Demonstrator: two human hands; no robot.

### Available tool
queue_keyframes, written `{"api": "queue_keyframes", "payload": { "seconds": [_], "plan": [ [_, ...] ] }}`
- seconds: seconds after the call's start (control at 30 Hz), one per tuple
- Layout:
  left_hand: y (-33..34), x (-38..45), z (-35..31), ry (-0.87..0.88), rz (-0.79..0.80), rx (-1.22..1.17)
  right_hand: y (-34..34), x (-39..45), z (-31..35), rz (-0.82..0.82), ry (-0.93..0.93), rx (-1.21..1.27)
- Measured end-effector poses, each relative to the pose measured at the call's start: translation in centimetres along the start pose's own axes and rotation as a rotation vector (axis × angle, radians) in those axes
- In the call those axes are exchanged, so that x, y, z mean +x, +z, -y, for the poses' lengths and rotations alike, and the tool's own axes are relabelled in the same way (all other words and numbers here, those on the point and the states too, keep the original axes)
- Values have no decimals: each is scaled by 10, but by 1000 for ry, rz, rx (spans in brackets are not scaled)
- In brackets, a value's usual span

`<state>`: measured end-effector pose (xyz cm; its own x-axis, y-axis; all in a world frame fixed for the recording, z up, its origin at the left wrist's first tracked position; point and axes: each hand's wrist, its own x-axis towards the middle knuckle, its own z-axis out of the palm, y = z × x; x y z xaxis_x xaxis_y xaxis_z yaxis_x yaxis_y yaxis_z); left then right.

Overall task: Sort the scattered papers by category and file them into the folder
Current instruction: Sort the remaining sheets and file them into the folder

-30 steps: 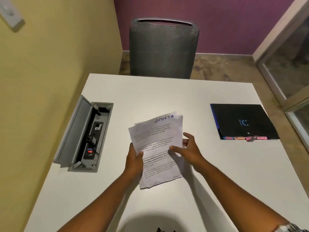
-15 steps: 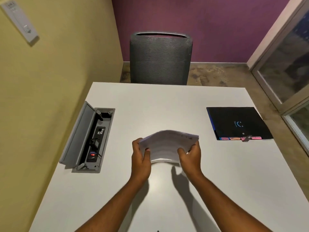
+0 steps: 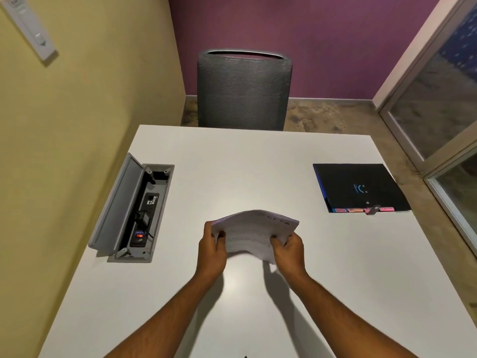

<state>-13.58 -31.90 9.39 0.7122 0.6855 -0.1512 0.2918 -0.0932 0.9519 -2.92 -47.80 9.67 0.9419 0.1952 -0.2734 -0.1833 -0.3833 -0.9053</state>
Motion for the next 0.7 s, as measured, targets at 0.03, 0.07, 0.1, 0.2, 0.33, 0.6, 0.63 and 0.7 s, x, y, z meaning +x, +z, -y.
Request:
{"api": "queue_keyframes", "payload": {
  "seconds": [0.03,0.07,0.1,0.2,0.33,0.6,0.63,0.7],
  "plan": [
    [-1,0,1,8,1,6,0,0,0,-19,-5,-4],
    [-1,-1,0,17,0,9,-1,0,0,-37,-12,-3],
    [-2,-1,0,22,2,13,-2,-1,0,-48,-18,-8],
    [-3,-7,8,2,29,53,-4,-6,-10,13,16,-88],
    [-4,-9,15,-20,43,109,-6,-9,-21,48,26,-159],
    [-24,-5,14,-175,-192,-129,-15,6,-3,67,297,196],
    [-27,-7,17,-268,-220,-163,-14,8,-3,77,371,301],
    [-29,-9,22,-404,-204,-258,-12,10,-2,89,478,447]
  ]
}}
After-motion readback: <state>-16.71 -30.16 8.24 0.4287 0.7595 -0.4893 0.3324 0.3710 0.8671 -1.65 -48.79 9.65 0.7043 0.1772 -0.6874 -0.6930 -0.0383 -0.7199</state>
